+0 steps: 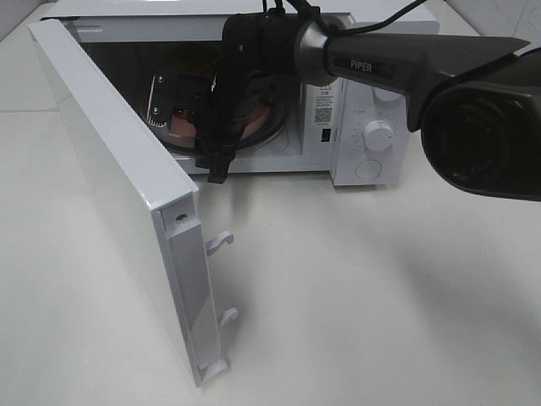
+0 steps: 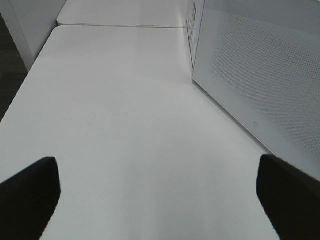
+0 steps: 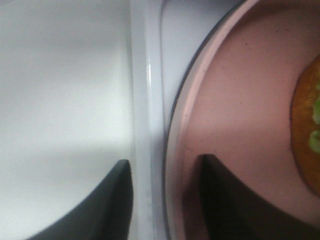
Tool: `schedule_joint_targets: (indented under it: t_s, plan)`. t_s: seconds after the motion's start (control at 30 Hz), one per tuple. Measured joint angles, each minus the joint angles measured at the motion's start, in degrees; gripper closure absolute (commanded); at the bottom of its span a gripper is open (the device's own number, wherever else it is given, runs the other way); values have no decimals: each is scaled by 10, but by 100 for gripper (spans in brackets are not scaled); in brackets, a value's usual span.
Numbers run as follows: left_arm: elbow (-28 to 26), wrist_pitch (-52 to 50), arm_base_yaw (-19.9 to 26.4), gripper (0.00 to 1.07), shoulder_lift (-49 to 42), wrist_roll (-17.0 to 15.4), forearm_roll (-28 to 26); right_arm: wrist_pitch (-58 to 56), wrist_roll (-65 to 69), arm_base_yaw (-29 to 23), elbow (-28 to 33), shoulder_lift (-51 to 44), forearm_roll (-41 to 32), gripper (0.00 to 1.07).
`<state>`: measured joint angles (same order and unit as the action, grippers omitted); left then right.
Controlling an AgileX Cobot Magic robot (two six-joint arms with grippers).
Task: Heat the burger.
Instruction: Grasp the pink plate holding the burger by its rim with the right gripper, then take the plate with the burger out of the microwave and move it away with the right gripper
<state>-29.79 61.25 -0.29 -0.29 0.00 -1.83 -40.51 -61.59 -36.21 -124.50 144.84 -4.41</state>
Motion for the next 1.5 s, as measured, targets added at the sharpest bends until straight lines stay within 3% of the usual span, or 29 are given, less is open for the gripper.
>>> schedule_joint_targets:
  t_s: [0.03, 0.07, 0.1, 0.17, 1.0, 1.5]
  plan:
    - [0, 0, 0, 6, 0, 0, 0, 0, 0, 0, 0, 0, 0, 82]
    - [0, 0, 0, 6, 0, 0, 0, 2, 0, 0, -1, -1, 0, 96]
    - [0, 0, 0, 6, 0, 0, 0, 2, 0, 0, -2, -2, 0, 103]
    - [0, 0, 0, 6, 0, 0, 0, -1, -1, 0, -2, -2, 0, 107]
    - [0, 0, 0, 6, 0, 0, 0, -85, -11, -1, -7, -22, 5, 107]
    - [0, 0, 0, 6, 0, 0, 0, -63, -19, 0, 140, -113, -2, 107]
